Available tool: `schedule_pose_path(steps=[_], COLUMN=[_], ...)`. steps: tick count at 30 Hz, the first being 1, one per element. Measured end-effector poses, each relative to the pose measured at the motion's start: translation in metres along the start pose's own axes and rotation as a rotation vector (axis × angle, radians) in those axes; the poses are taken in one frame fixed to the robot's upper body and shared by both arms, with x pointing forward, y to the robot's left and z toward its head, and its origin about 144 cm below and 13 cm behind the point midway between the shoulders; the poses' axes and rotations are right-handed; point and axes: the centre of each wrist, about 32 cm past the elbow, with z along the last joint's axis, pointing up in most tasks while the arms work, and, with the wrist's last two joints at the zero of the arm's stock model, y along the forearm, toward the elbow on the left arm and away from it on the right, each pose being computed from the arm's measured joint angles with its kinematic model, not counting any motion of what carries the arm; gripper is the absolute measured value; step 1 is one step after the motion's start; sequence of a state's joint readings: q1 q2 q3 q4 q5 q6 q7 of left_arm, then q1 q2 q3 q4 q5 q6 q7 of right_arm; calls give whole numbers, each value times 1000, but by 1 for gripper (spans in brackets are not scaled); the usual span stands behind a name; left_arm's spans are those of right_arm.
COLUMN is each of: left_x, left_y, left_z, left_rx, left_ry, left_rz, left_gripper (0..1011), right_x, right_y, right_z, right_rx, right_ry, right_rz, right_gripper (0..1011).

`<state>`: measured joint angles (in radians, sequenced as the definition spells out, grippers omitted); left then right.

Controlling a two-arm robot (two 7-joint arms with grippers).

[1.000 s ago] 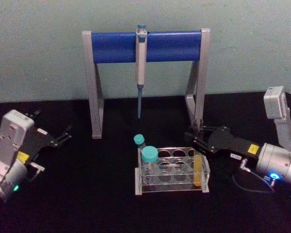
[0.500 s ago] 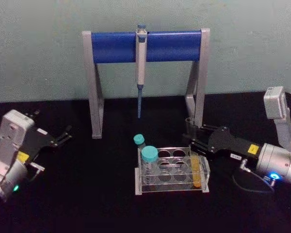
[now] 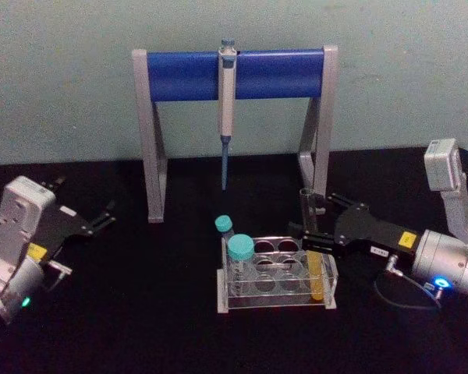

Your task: Pick up the test tube from the test tube rack, shake it, then place it back into the test tube rack.

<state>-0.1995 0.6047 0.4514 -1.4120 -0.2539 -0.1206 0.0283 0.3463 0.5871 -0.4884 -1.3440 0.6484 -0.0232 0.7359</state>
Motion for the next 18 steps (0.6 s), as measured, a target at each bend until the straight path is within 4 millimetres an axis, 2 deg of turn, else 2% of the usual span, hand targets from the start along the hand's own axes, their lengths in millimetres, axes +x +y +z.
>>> schedule_pose_path(steps=[5, 18], left_x=[0, 0], left_y=[0, 0], left_z=[0, 0], left_rx=[0, 0], left_ry=[0, 0], left_rz=[0, 0], left_gripper=[1001, 1001], right_x=[0, -1], right_y=[0, -1], right_z=[0, 1], right_rx=[0, 14], right_ry=[0, -11], right_rz=[0, -9], right_gripper=[993, 1000])
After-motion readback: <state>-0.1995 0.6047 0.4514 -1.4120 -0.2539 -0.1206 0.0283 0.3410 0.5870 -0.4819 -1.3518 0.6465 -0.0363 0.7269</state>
